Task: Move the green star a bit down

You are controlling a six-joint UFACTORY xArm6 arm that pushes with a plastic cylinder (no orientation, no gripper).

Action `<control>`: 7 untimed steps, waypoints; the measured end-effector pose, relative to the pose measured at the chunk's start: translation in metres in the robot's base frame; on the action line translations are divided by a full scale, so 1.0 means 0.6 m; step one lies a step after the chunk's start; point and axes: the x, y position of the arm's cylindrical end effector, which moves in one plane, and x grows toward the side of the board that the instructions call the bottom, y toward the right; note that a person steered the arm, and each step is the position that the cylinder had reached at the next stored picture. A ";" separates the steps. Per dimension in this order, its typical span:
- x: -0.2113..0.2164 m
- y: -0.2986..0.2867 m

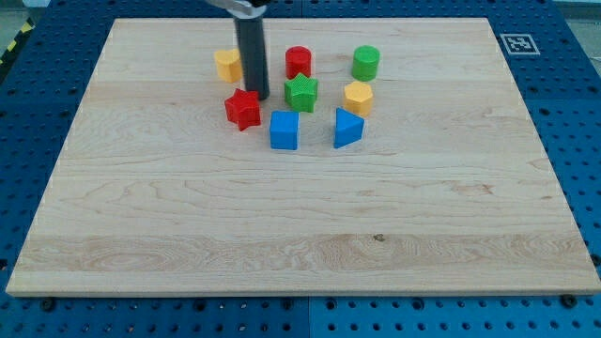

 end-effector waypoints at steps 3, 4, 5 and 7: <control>-0.030 0.040; -0.035 0.056; -0.023 0.087; 0.043 0.106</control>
